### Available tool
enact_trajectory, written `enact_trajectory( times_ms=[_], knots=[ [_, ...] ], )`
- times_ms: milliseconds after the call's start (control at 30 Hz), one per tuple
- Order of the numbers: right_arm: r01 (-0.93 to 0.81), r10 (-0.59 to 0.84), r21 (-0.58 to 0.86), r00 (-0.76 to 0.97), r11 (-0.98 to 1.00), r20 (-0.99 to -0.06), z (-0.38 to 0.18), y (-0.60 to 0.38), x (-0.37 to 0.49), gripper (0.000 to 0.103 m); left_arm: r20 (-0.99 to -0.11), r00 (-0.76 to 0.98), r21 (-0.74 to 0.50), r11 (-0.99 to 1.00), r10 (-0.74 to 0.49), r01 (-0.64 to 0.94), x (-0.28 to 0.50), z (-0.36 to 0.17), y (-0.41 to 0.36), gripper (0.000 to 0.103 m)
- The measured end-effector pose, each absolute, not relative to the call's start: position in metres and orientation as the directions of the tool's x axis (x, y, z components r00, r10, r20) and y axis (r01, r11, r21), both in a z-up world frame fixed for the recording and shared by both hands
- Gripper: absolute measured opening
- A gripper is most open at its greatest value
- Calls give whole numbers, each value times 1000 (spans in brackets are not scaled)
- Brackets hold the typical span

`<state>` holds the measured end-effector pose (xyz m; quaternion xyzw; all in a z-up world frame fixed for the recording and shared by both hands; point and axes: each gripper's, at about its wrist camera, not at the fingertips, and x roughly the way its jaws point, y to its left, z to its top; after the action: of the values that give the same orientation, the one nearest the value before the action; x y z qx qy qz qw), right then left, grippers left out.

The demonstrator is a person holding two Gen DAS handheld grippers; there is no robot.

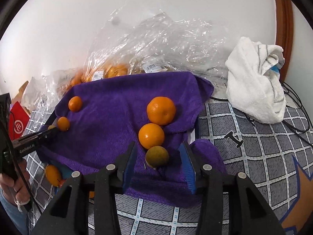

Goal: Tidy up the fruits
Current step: 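Lower both yellow fruits onto the towel beside the oranges and open both tools, then close the right tool on the large orange while the left tool grasps an orange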

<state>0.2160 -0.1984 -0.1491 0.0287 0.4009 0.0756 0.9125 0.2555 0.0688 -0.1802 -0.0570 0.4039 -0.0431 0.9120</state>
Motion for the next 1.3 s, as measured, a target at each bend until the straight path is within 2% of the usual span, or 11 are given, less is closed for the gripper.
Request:
enact_trajectory(
  times_ms=[367,500,567,733,833,933,1067,1167,1300],
  knots=[
    [-83,148,126,685,989,-713,-147,-206,210,45,-731,674,-108,993,-109,43,255,-181,64,26],
    [-86,132,101,699,991,-703,-143,-205,206,45,-717,683,-143,988,-142,55,252,-178,68,35],
    [-99,123,74,718,992,-685,-138,-203,202,45,-703,695,-157,986,-152,57,250,-175,73,35],
    [-79,149,133,725,988,-673,-122,-198,182,45,-658,730,-229,973,-185,40,244,-165,91,35],
    [-107,179,147,714,983,-677,-119,-183,164,45,-623,752,-289,957,-215,33,239,-159,100,39],
    [-173,236,161,681,972,-693,-127,-159,146,45,-595,774,-283,958,-219,54,230,-150,100,40],
    [-290,327,179,624,940,-709,-144,-127,126,45,-566,794,-254,963,-221,88,205,-136,102,52],
    [-310,331,168,608,936,-722,-152,-115,119,50,-556,796,-271,957,-241,101,183,-136,112,53],
    [-311,327,168,579,935,-747,-161,-104,123,51,-545,803,-289,953,-241,90,159,-143,131,53]
  ],
)
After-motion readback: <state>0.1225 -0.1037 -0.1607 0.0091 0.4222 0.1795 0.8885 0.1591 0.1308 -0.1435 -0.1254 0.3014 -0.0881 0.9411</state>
